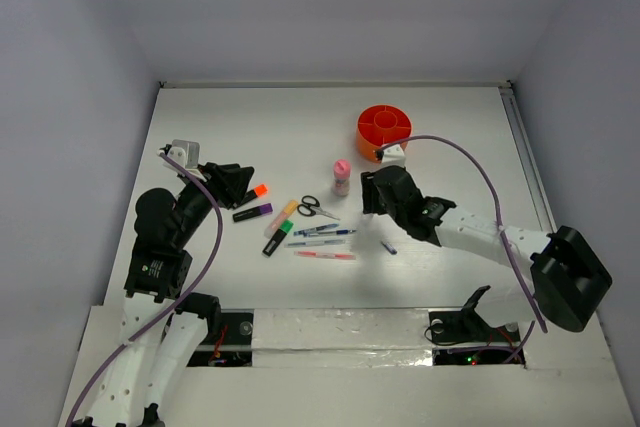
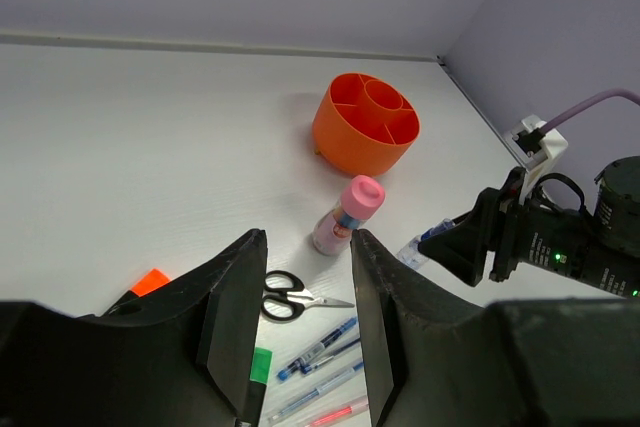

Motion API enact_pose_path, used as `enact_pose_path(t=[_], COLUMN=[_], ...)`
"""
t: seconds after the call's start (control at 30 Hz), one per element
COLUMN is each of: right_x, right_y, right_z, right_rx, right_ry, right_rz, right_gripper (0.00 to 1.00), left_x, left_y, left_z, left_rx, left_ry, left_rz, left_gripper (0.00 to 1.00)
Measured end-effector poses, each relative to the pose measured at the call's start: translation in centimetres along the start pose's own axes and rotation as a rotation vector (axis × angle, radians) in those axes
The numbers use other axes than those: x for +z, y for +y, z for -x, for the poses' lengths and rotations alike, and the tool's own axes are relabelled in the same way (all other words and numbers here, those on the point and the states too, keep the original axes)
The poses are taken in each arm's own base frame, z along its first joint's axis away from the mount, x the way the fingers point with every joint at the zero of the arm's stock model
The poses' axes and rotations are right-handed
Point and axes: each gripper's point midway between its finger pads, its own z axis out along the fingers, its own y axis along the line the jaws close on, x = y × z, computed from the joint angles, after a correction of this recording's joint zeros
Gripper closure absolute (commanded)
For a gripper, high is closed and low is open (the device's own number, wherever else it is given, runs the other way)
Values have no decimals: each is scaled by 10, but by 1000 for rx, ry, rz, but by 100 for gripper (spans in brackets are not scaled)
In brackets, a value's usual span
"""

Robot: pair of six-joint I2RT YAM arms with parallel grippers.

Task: Sort the stationery into containers
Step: Place the stationery at the center of the board, then pick up the stationery from the center of the board.

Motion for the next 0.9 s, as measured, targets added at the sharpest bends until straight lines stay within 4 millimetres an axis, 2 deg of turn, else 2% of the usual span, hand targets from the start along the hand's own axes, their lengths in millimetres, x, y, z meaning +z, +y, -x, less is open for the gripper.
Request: enact_pose_path(t=[0.17, 0.2, 0.27, 0.3, 0.4, 0.43, 0.47, 0.5, 0.53, 0.57, 0.6, 0.63, 0.67, 0.7, 0.73, 0.8, 0.9], right_x=[-1, -1, -1, -2, -5, -6, -8, -10, -12, -13, -12, -10, -6, 0, 6, 23, 41], right_y=[-2, -2, -3, -3, 2, 5, 8, 13, 18, 22, 29, 35, 42, 47, 52, 63, 70], right_z=[-3, -4, -3, 0, 19, 28, 39, 51, 61, 69, 79, 87, 94, 97, 98, 97, 83], right_rx=[-6, -7, -15, -19, -27, -24, -26, -28, -27, -25, -22, -16, -13, -18, -29, -50, -79], right_ry=[12, 15, 17, 14, -17, -34, -55, -76, -94, -108, -121, -133, -142, -135, -126, -90, -32], right_rz=[-9, -9, -12, -14, -5, 4, 16, 32, 50, 63, 84, 96, 111, 117, 120, 128, 126], right_gripper=[32, 28, 27, 21, 20, 24, 36, 80, 89, 91, 84, 72, 54, 22, 12, 6, 7], left_x=[0, 0, 0, 0, 0, 0, 0, 0, 0, 0, 0, 0, 0, 0, 0, 0, 0], left_y=[0, 0, 0, 0, 0, 0, 0, 0, 0, 0, 0, 0, 0, 0, 0, 0, 0], left_z=[0, 0, 0, 0, 0, 0, 0, 0, 0, 0, 0, 0, 0, 0, 0, 0, 0], left_rx=[0, 0, 0, 0, 0, 0, 0, 0, 0, 0, 0, 0, 1, 0, 2, 1, 1], left_ry=[0, 0, 0, 0, 0, 0, 0, 0, 0, 0, 0, 0, 0, 0, 0, 0, -1], left_rz=[0, 0, 0, 0, 0, 0, 0, 0, 0, 0, 0, 1, 0, 0, 0, 0, 0], left_gripper=[64, 64, 64, 64, 64, 64, 64, 64, 65, 70, 74, 78, 84, 86, 87, 88, 84])
